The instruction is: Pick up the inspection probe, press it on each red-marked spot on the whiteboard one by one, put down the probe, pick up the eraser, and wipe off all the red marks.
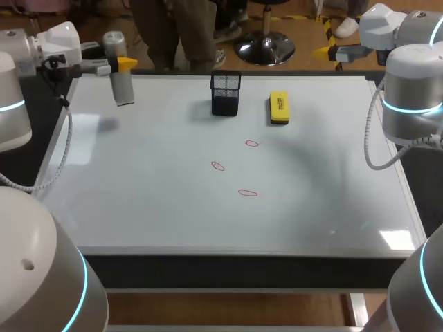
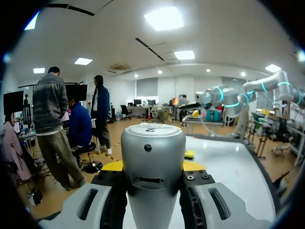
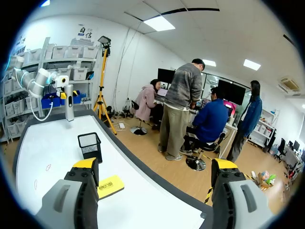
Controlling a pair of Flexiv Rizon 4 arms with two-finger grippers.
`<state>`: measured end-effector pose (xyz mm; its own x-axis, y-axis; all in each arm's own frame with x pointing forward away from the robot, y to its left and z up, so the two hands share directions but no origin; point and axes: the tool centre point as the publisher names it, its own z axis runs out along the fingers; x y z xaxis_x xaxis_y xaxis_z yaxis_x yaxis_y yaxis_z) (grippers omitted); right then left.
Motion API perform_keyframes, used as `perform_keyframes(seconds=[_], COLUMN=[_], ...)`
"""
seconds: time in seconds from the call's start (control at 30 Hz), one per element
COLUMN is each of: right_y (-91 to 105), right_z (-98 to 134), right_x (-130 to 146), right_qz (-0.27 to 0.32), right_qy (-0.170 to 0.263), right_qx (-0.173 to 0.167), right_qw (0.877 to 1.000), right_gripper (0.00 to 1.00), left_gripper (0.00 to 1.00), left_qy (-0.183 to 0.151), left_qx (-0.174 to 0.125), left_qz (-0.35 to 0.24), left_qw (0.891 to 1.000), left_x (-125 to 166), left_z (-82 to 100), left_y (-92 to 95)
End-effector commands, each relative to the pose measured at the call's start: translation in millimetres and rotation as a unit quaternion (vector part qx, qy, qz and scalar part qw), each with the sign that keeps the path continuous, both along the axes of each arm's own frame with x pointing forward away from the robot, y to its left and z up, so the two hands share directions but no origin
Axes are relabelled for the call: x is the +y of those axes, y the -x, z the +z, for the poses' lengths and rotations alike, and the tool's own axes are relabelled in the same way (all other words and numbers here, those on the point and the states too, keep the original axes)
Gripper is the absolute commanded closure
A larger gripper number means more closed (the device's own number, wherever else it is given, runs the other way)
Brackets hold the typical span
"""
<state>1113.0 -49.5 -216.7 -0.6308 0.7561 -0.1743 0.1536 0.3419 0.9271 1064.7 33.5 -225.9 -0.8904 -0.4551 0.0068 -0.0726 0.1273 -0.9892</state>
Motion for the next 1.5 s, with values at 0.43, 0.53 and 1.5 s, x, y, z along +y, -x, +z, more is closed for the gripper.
perform_keyframes(seconds=[0.43, 0.53, 1.5], right_y=[-0.3, -0.3, -19.8], right_z=[-0.2, -0.2, -19.6], right_x=[-0.3, -0.3, 38.3], right_qz=[0.000, 0.000, 0.297], right_qy=[0.000, 0.000, 0.408], right_qx=[0.000, 0.000, 0.076], right_qw=[1.000, 1.000, 0.860], right_gripper=[0.00, 0.00, 0.00], left_gripper=[1.00, 1.00, 1.00], left_qy=[-0.025, -0.025, -0.025], left_qx=[0.003, 0.003, 0.003], left_qz=[0.024, 0.024, 0.024], left_qw=[0.999, 0.999, 0.999], left_x=[13.3, 13.3, 13.3], left_z=[-0.7, -0.7, -0.7], left_y=[3.6, 3.6, 3.6])
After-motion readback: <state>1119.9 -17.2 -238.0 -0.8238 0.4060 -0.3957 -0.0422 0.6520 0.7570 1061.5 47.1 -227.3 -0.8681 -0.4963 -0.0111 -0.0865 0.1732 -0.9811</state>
